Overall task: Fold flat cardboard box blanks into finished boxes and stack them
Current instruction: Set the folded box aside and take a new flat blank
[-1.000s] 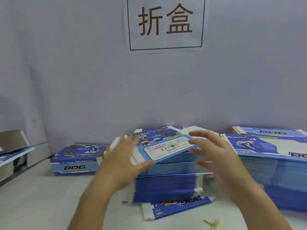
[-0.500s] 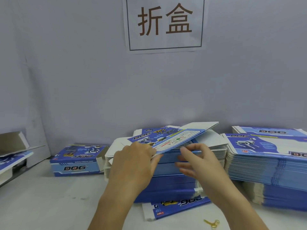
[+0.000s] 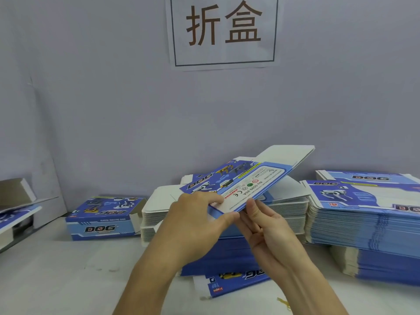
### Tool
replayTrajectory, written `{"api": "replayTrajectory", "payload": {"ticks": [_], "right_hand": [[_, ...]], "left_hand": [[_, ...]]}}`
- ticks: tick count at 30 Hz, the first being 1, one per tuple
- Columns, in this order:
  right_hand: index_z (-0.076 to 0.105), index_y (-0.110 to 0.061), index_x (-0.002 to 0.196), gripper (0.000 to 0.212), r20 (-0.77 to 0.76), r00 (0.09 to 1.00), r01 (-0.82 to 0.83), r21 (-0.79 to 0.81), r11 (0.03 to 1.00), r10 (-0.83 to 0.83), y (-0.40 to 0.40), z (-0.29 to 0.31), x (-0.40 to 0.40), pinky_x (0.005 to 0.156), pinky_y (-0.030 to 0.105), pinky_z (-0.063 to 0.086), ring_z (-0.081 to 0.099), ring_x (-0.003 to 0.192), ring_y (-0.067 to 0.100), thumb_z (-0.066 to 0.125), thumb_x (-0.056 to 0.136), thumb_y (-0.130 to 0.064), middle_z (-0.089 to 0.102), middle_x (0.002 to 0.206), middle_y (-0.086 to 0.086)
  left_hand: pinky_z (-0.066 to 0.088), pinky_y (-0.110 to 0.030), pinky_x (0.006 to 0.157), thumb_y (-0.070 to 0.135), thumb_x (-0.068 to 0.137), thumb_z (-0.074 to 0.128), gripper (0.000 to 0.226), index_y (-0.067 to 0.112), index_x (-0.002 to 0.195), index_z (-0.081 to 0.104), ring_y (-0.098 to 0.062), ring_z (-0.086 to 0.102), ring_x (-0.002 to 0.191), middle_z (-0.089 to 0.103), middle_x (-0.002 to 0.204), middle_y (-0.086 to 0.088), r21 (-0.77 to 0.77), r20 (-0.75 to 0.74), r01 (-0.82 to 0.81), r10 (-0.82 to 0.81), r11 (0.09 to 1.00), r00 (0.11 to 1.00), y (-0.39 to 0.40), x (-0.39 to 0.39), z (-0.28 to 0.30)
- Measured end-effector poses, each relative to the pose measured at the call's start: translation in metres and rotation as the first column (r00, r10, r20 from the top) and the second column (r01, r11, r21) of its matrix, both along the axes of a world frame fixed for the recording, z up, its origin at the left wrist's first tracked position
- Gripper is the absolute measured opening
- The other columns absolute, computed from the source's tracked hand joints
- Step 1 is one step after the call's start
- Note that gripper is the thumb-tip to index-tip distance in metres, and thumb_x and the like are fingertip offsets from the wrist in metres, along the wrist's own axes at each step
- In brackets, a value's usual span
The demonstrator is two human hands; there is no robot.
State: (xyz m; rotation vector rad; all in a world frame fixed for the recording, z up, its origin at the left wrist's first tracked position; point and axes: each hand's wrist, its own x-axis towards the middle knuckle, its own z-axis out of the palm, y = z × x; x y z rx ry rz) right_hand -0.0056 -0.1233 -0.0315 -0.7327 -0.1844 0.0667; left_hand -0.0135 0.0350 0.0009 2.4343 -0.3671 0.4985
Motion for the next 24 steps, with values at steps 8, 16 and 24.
{"api": "replayTrajectory", "payload": {"ticks": [8,16,24], "right_hand": [[0.067,0.003,0.114,0.039,0.035,0.999,-0.017,0.019,1.0,0.016,0.005,0.001,-0.004,0.067,0.027,0.061,0.075,0.096,0.028,0.065,0.078,-0.012,0.073,0.111,0.021],[0.07,-0.001,0.111,0.036,0.031,1.0,-0.002,0.002,1.0,0.002,0.005,0.001,-0.007,0.063,0.023,0.06,0.075,0.096,0.026,0.066,0.077,-0.011,0.074,0.112,0.02],[0.072,-0.001,0.095,0.011,0.128,0.889,0.458,-0.269,0.847,-0.44,-0.02,0.012,0.002,0.069,0.02,0.059,0.076,0.089,0.021,0.062,0.096,-0.005,0.079,0.091,0.01]], "left_hand": [[0.054,-0.007,0.071,0.069,0.065,0.065,0.057,0.04,0.114,0.068,0.01,0.06,0.097,0.061,0.106,0.026,-0.196,0.007,0.113,-0.114,0.974,0.993,0.008,-0.004,0.005],[0.058,-0.018,0.079,0.07,0.067,0.061,0.057,0.041,0.115,0.069,0.001,0.064,0.104,0.06,0.112,0.025,-0.174,-0.013,0.123,-0.127,0.977,0.992,0.011,-0.006,0.008],[0.035,-0.007,0.051,0.011,0.103,0.047,0.029,0.024,0.078,0.052,-0.006,0.049,0.046,0.043,0.049,0.012,-0.232,0.554,-0.074,0.195,0.97,0.81,0.03,-0.01,0.025]]}}
